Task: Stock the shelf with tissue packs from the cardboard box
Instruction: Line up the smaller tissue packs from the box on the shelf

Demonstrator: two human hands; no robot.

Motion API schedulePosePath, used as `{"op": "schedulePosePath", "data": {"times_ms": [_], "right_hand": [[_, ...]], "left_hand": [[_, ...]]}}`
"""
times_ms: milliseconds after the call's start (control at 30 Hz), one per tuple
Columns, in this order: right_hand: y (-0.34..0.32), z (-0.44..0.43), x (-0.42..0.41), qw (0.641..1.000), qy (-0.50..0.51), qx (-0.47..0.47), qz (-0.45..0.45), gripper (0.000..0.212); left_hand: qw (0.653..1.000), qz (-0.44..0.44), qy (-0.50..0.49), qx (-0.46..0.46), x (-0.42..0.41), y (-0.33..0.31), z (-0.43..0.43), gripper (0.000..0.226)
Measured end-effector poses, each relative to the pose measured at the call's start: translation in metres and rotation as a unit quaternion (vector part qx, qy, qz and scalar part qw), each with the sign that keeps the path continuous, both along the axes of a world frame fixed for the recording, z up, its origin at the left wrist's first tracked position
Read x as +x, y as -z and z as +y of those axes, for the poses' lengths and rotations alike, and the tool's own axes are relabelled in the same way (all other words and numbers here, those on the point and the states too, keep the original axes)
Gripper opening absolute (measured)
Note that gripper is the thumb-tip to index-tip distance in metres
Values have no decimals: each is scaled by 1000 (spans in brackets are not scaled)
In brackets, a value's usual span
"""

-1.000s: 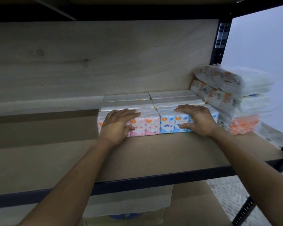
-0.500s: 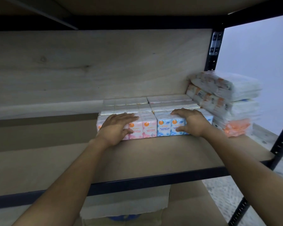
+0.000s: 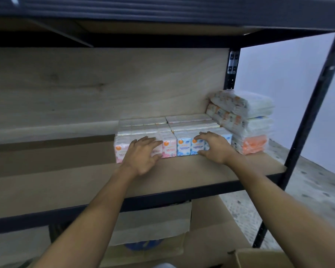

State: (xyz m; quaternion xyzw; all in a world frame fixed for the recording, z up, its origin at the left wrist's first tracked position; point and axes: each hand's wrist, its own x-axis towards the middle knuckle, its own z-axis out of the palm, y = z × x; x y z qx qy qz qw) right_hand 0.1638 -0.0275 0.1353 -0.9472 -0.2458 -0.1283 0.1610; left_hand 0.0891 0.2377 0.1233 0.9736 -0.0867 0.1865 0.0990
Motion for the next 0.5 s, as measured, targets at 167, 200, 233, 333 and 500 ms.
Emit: {"op": "schedulePosePath", "data": {"times_ms": [167, 200, 233, 333, 500], "right_hand": [[-3, -21, -55, 998, 14, 55, -2, 38], [-3, -28, -67, 998, 24, 63, -2, 35], [-1, -37, -79, 997, 31, 73, 5, 33], [10, -70, -117, 992, 53, 104, 42, 29], [51, -141, -177, 988, 120, 90, 33, 22]], "left_hand": [[996, -28, 45, -75, -38, 5, -47, 44], [994, -39, 60, -83, -46, 6, -60, 42], [991, -51, 79, -91, -54, 8, -74, 41], [981, -65, 134, -128, -75, 16, -120, 37], [966, -45, 208, -148, -105, 50, -205, 33]]}}
